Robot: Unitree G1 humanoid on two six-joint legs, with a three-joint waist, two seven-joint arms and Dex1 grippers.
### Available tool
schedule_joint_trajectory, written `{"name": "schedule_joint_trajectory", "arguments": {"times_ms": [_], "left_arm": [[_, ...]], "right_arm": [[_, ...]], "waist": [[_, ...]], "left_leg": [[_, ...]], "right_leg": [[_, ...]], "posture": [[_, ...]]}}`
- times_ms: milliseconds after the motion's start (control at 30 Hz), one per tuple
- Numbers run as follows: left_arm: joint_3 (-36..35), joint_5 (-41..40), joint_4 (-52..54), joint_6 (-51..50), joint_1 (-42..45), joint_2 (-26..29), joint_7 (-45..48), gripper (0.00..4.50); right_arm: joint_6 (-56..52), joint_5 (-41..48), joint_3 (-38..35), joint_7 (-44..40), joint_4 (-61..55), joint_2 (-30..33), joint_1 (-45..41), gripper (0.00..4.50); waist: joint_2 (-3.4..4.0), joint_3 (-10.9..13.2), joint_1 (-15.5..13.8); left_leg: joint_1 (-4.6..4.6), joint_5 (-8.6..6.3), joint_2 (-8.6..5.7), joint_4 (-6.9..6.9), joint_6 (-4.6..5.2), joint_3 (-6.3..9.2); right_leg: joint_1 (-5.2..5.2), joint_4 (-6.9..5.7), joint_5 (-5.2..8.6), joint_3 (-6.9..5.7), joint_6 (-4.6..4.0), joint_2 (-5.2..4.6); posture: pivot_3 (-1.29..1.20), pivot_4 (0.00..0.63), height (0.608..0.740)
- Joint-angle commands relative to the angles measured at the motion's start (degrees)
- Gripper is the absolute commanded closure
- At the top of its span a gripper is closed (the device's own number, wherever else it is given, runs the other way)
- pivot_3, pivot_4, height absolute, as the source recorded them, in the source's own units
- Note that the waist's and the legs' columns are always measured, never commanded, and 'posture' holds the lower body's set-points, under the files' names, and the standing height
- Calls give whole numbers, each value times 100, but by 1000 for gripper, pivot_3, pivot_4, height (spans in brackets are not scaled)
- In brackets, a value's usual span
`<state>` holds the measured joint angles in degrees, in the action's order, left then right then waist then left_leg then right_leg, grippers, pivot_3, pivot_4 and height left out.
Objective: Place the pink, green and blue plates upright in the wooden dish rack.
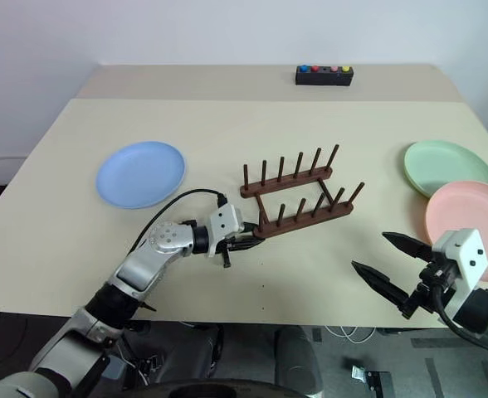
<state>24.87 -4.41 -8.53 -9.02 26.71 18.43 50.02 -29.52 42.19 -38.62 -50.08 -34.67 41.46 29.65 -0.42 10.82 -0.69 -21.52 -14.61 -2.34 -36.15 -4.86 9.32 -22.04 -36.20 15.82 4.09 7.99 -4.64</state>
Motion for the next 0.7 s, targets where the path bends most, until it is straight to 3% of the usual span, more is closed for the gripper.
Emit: {"name": "schedule_joint_trajectory", "arguments": {"times_ms": [33, 333, 700], "left_arm": [[-26, -99, -572, 293, 351, -8, 634, 3738], [140, 97, -1810, 1163, 1137, -250, 1707, 3738], [52, 247, -2162, 1450, 1299, -539, 1872, 3738]], "right_arm": [[121, -6, -4, 32, -82, -41, -71, 0], [182, -47, -48, 85, -156, -185, 34, 0], [239, -42, -70, 194, -248, -295, 207, 0]], "waist": [[0, 0, 1], [-4, 2, -6], [-4, 2, 0]], "left_leg": [[-1, 0, 0, 0, 0, -1], [-27, -2, -1, 3, 5, -1], [-32, -5, -2, 1, 9, 0]], "right_leg": [[-1, 0, 0, 0, 0, 0], [-24, 4, -23, 0, -3, 0], [-26, 7, -23, 0, 1, 0]], "posture": [[0, 150, 740], [0, 150, 740], [0, 150, 740]]}}
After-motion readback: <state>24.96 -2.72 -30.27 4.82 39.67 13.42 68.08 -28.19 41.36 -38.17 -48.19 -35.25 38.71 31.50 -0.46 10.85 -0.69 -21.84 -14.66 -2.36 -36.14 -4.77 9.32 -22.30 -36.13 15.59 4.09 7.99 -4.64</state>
